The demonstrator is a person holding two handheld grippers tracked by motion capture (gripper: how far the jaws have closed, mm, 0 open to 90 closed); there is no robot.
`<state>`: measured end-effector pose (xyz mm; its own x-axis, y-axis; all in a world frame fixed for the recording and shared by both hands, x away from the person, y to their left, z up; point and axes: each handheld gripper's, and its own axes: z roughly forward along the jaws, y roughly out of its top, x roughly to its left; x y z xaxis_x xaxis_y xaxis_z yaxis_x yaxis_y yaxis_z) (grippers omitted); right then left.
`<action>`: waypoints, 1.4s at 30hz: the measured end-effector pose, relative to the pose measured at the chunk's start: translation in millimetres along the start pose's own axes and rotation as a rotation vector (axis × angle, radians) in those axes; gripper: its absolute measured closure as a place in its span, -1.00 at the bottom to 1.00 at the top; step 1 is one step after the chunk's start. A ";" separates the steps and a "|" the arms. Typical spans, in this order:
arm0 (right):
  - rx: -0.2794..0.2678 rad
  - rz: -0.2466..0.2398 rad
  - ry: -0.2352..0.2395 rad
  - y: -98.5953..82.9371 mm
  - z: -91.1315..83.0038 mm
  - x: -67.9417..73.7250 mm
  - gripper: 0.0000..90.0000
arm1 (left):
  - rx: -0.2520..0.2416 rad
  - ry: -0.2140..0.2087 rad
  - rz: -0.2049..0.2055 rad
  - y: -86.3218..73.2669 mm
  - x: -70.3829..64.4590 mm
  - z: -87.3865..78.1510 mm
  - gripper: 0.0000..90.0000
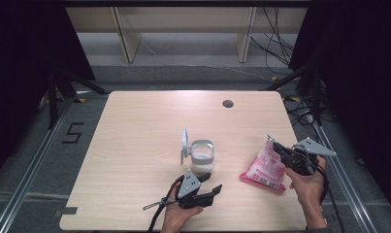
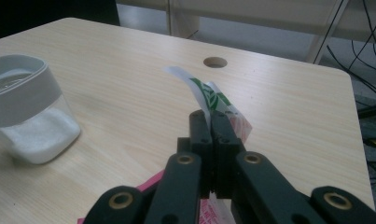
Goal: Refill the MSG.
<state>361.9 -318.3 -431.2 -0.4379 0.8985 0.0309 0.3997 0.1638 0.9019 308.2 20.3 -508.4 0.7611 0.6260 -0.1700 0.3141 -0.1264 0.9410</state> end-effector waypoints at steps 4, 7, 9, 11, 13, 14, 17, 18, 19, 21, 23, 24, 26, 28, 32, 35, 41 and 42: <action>0.015 -0.009 -0.012 -1.3 2.8 2.8 1.00 | -0.005 -0.009 0.028 -0.1 3.5 1.0 -0.05; 0.013 -0.027 -0.023 -2.4 4.2 0.5 0.99 | -0.002 0.017 0.006 0.1 1.4 -1.2 -0.05; 0.015 -0.013 -0.024 -3.1 3.9 1.0 0.99 | -0.008 0.009 0.004 0.2 2.3 -1.0 -0.05; 0.016 0.003 -0.033 -3.9 4.0 0.4 0.96 | -0.009 -0.006 -0.004 0.1 2.4 -1.7 -0.06; 0.001 -0.006 -0.050 -5.7 4.6 -2.7 0.92 | -0.021 -0.012 0.015 0.8 2.2 -2.1 -0.06; -0.003 -0.027 -0.050 -6.5 4.5 -4.6 0.90 | -0.020 -0.004 -0.009 1.0 1.5 -2.6 -0.06; -0.007 -0.005 -0.055 -6.5 5.8 -5.4 0.88 | -0.009 0.004 -0.004 0.4 1.5 -2.8 -0.06; 0.002 0.019 -0.078 -8.3 5.7 -5.3 0.88 | -0.012 0.000 -0.008 0.5 1.9 -3.2 -0.06; -0.001 -0.001 -0.086 -9.3 5.8 -7.6 0.86 | -0.012 0.000 -0.008 0.5 1.9 -3.2 -0.06; 0.007 0.013 -0.094 -10.3 5.5 -7.8 0.84 | -0.019 -0.004 -0.012 0.5 2.7 -2.5 -0.06; 0.007 0.033 -0.103 -11.4 5.6 -10.2 0.82 | -0.011 0.001 -0.010 0.2 1.7 -3.3 -0.06; -0.004 -0.003 -0.104 -11.5 6.4 -14.2 0.82 | -0.021 -0.008 -0.013 0.1 2.0 -2.6 -0.06; -0.001 -0.002 -0.104 -11.8 6.2 -14.3 0.81 | -0.013 0.003 -0.013 0.6 2.1 -2.9 -0.06; 0.004 -0.001 -0.117 -12.0 6.5 -14.7 0.79 | -0.009 0.001 -0.015 -0.2 1.8 -2.8 -0.06; 0.013 0.027 -0.134 -13.4 5.8 -13.9 0.71 | -0.012 0.006 -0.016 0.6 3.0 -3.4 -0.07; 0.023 0.064 -0.145 -14.0 3.6 -13.9 0.64 | -0.015 -0.002 -0.012 0.5 3.4 -3.9 -0.07; 0.005 0.048 -0.180 -14.4 2.0 -18.8 0.48 | -0.014 0.006 -0.015 0.6 5.0 -4.9 -0.07; 0.008 0.072 -0.191 -15.4 -0.5 -18.1 0.41 | -0.014 0.012 -0.020 0.9 5.2 -5.4 -0.07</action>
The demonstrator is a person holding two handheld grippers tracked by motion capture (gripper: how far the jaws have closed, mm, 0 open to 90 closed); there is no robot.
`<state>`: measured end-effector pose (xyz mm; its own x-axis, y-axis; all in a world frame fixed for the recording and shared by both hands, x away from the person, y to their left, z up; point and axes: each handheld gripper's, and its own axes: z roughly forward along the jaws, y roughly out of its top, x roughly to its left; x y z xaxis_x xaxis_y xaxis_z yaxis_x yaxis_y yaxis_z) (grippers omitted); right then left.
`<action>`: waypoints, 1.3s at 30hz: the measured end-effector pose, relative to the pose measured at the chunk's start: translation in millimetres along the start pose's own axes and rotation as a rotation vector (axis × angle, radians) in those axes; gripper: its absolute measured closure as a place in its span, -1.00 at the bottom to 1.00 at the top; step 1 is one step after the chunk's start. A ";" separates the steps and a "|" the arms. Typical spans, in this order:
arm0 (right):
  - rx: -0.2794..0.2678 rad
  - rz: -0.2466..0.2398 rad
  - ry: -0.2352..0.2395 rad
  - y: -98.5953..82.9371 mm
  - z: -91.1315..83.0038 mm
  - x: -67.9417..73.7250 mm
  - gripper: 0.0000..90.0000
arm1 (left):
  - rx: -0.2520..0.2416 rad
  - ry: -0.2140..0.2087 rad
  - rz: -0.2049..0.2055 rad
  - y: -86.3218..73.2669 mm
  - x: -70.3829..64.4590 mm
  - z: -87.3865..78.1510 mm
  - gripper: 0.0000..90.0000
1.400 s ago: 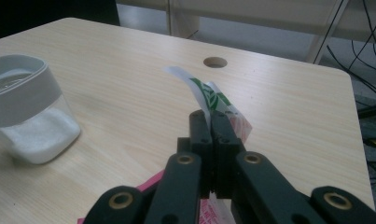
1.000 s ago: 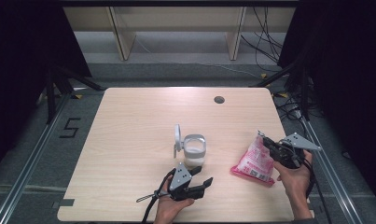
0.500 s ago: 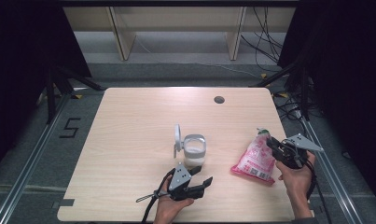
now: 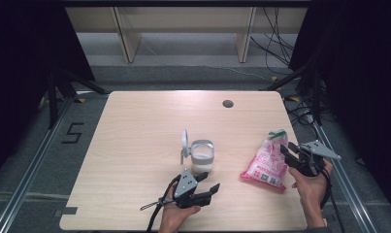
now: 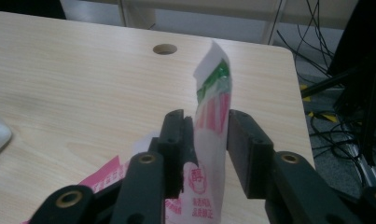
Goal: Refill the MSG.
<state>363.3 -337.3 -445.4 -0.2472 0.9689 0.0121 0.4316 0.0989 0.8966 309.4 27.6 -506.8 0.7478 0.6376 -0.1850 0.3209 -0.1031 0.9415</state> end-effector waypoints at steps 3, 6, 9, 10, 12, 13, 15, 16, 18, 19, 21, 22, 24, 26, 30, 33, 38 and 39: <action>-0.005 -0.006 -0.014 -0.7 -1.3 -1.0 0.30 | -0.002 0.001 0.002 0.3 1.0 -0.9 -0.06; -0.005 0.006 -0.022 -2.4 -3.0 1.8 0.27 | -0.019 -0.005 -0.008 0.8 1.1 -0.3 -0.06; -0.003 0.011 -0.025 -2.9 -3.1 3.6 0.22 | -0.007 -0.008 0.003 0.1 1.9 -0.7 -0.06; -0.012 -0.017 -0.021 -2.8 -2.6 1.8 0.21 | -0.008 -0.007 0.004 0.3 1.9 -1.0 -0.06; -0.017 -0.007 -0.018 -2.4 -3.8 5.1 0.18 | -0.010 -0.005 0.002 0.6 2.4 -1.2 -0.06; -0.015 0.014 -0.009 -2.0 -4.7 9.6 0.11 | -0.018 -0.011 -0.008 0.2 2.0 -0.3 -0.06; -0.027 0.007 -0.005 -1.9 -3.7 10.8 0.06 | 0.000 0.004 0.004 0.4 2.2 -2.6 -0.06; -0.035 -0.008 0.007 -1.4 -3.0 11.9 0.00 | -0.002 0.003 0.003 0.5 2.4 -2.6 -0.06; -0.026 0.014 0.019 -1.6 -3.4 19.3 -0.09 | -0.005 0.011 -0.003 0.5 2.7 -2.8 -0.07; -0.022 -0.003 0.028 -1.9 -0.6 22.8 -0.25 | -0.007 0.003 -0.003 -0.1 3.9 -2.2 -0.08; -0.009 0.031 0.039 -2.2 -0.6 28.3 -0.26 | -0.009 0.007 -0.001 -0.2 4.5 -2.1 -0.09; -0.007 0.030 0.051 -2.9 0.2 30.9 -0.31 | -0.008 0.014 -0.003 -0.1 4.7 -2.7 -0.09; 0.006 0.021 0.100 -4.0 4.6 37.5 -0.52 | -0.003 0.025 0.000 0.1 5.2 -3.9 -0.09; -0.010 0.012 0.118 -4.6 6.8 38.9 -0.57 | -0.002 0.028 0.004 0.5 6.3 -4.7 -0.09; 0.006 -0.023 0.193 -5.1 3.1 54.5 -0.67 | -0.005 0.038 0.001 2.0 8.4 -7.5 -0.09; -0.005 -0.023 0.228 -6.0 1.7 62.3 -0.67 | -0.009 0.044 0.000 2.7 11.2 -10.9 -0.09; 0.004 -0.083 0.293 -10.9 1.2 74.8 -0.66 | -0.017 0.068 -0.009 4.0 18.7 -18.2 -0.09; 0.004 -0.083 0.293 -10.9 1.2 74.8 -0.66 | -0.013 0.077 -0.007 4.1 20.3 -20.0 -0.09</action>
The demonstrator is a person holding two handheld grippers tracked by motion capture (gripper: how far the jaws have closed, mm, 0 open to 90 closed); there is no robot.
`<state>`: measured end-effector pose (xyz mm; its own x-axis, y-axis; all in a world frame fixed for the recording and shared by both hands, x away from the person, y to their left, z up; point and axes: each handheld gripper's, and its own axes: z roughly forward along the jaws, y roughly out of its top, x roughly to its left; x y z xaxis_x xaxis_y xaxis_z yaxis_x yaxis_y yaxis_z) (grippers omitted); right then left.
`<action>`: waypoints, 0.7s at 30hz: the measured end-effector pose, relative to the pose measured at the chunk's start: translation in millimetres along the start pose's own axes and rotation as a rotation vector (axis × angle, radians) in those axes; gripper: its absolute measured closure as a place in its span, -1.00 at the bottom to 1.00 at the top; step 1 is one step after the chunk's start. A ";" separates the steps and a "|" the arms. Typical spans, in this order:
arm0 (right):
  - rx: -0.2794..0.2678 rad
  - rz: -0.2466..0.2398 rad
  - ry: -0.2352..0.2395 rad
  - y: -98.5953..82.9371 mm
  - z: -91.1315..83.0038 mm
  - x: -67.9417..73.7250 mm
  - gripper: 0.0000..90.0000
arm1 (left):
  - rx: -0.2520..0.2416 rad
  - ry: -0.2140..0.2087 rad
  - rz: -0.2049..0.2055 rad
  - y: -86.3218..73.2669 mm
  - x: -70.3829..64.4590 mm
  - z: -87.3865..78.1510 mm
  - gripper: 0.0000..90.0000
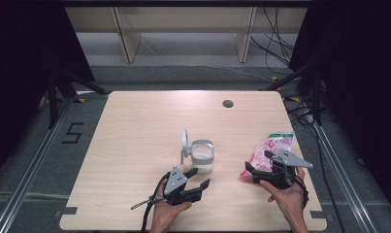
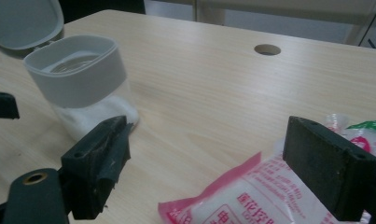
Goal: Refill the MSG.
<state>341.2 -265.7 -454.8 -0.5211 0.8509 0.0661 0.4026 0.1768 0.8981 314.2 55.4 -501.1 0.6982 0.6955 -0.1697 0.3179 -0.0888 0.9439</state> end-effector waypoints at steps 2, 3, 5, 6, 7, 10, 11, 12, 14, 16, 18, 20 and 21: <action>0.006 -0.012 0.013 -1.9 1.5 3.3 -0.65 | -0.012 0.009 -0.005 -0.5 4.1 -1.5 -0.09; 0.022 0.010 0.021 -4.5 1.3 7.3 -0.65 | 0.000 0.023 -0.004 -0.1 6.0 -4.2 -0.09; 0.018 0.013 0.032 -6.5 2.6 9.4 -0.65 | -0.007 0.036 -0.012 0.1 9.9 -7.5 -0.09; 0.018 0.013 0.032 -6.5 2.6 9.4 -0.65 | -0.014 0.037 -0.019 0.2 11.8 -8.8 -0.09; 0.022 -0.028 0.029 -6.9 2.8 7.0 -0.65 | -0.018 0.048 -0.017 0.6 13.5 -10.3 -0.10; 0.044 -0.004 0.043 -8.5 2.1 13.7 -0.65 | -0.021 0.065 -0.024 2.9 18.1 -16.4 -0.12; 0.045 -0.008 0.054 -9.5 3.2 16.7 -0.65 | -0.018 0.073 -0.019 3.3 19.4 -17.9 -0.12; 0.045 -0.008 0.054 -9.5 3.2 16.7 -0.65 | -0.026 0.073 -0.022 3.3 21.3 -18.5 -0.12; 0.046 -0.044 0.064 -10.2 4.0 15.7 -0.65 | -0.015 0.092 -0.015 3.8 24.4 -21.0 -0.12; 0.054 -0.047 0.064 -11.1 3.6 17.1 -0.65 | -0.014 0.100 -0.020 3.9 27.0 -22.0 -0.12; 0.052 -0.040 0.069 -12.7 4.4 18.2 -0.65 | -0.014 0.104 -0.015 4.3 29.5 -23.1 -0.12; 0.068 -0.007 0.073 -14.2 4.1 21.0 -0.65 | -0.023 0.106 -0.020 4.4 31.7 -23.1 -0.13; 0.063 -0.033 0.073 -14.2 4.7 18.6 -0.65 | -0.011 0.109 0.014 5.7 34.4 -25.2 -0.13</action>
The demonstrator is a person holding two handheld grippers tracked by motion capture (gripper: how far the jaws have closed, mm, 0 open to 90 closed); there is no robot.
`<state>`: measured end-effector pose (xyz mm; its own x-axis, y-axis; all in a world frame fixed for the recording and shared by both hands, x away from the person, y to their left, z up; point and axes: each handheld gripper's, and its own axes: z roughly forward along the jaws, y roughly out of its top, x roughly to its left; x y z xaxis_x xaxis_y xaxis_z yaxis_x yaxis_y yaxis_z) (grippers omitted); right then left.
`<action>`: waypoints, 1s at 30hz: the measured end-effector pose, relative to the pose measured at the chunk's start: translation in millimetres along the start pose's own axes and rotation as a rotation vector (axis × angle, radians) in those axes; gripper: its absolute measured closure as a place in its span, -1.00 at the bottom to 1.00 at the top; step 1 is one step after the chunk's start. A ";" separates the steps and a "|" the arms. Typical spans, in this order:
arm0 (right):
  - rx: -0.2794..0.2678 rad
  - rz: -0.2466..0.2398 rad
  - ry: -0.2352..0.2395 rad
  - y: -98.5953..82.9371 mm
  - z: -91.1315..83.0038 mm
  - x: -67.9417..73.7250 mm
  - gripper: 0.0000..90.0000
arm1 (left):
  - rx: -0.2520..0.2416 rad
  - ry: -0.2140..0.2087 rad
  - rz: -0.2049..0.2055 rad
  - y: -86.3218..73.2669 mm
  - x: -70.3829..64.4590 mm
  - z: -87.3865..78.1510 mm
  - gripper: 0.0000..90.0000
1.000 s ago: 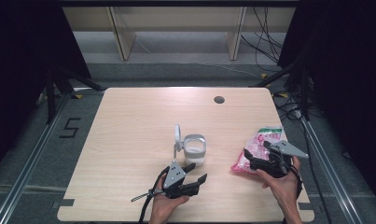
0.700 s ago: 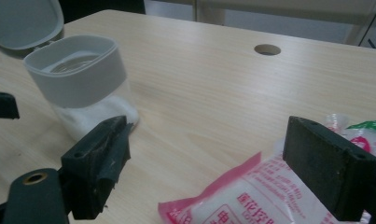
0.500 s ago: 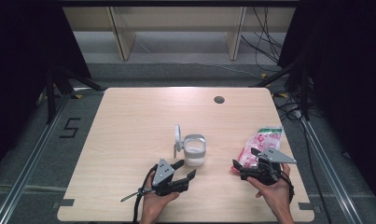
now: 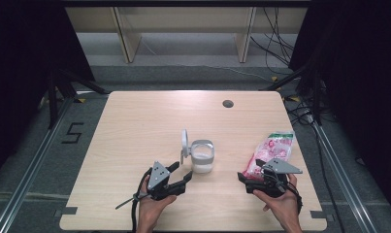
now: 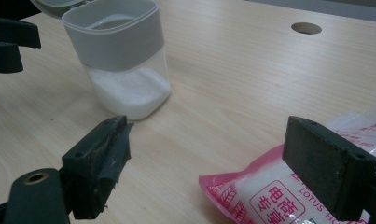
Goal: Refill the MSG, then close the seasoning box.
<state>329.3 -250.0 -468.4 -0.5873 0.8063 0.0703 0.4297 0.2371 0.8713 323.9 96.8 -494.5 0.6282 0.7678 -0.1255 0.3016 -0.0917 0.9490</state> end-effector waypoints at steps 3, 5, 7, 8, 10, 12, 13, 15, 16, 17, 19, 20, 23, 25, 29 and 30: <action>0.000 -0.014 0.006 -1.1 0.6 -0.2 -0.65 | -0.006 0.008 -0.004 1.4 2.4 -0.7 -0.14; -0.002 -0.021 -0.004 -1.3 0.1 0.3 -0.65 | -0.002 0.018 -0.006 2.2 4.1 -2.0 -0.14; 0.004 -0.010 0.003 -1.9 0.9 1.3 -0.65 | -0.008 0.026 -0.012 3.0 6.1 -3.0 -0.14; 0.014 -0.011 0.003 -1.7 0.1 1.4 -0.65 | -0.012 0.021 -0.006 3.2 8.1 -3.1 -0.14; 0.011 0.012 0.006 -2.6 0.5 3.8 -0.65 | -0.009 0.033 -0.004 4.3 10.1 -4.6 -0.15; 0.011 0.015 0.009 -2.7 0.6 4.1 -0.65 | -0.005 0.037 -0.010 4.6 10.1 -5.1 -0.14; 0.015 0.011 0.009 -3.0 0.6 4.1 -0.65 | -0.006 0.039 -0.014 4.8 10.3 -4.8 -0.14; 0.030 0.018 0.011 -3.0 -0.4 5.1 -0.65 | -0.002 0.032 -0.006 5.6 11.1 -4.6 -0.10; 0.023 -0.014 0.008 -3.3 0.5 2.5 -0.65 | -0.004 0.026 -0.002 6.3 11.4 -4.4 -0.09; 0.018 -0.017 0.006 -3.9 1.2 2.7 -0.65 | -0.005 0.021 -0.003 6.7 11.4 -4.2 -0.08; 0.019 -0.018 0.006 -3.9 0.9 3.0 -0.65 | 0.000 0.015 0.003 8.1 11.9 -5.1 -0.05; 0.015 -0.008 0.010 -3.3 0.8 3.7 -0.65 | -0.006 0.016 0.000 8.4 12.3 -5.7 0.05; 0.019 -0.021 0.006 -3.7 1.2 3.7 -0.65 | -0.022 -0.017 -0.006 9.2 14.4 -7.6 0.22; 0.024 -0.010 0.016 -3.9 1.3 5.6 -0.65 | -0.016 -0.030 0.002 10.1 15.4 -9.9 0.36; 0.033 -0.022 0.017 -3.0 0.9 7.0 -0.65 | -0.013 0.002 0.025 10.6 14.4 -10.5 0.57; 0.026 -0.031 0.021 -3.1 1.7 6.6 -0.64 | -0.018 -0.004 0.034 10.6 15.9 -9.2 0.62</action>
<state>325.2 -244.5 -471.5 -0.6147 0.7869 0.0535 0.4285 0.2762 0.8603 330.5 113.9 -483.7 0.6411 0.7616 -0.0943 0.2670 -0.1062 0.9578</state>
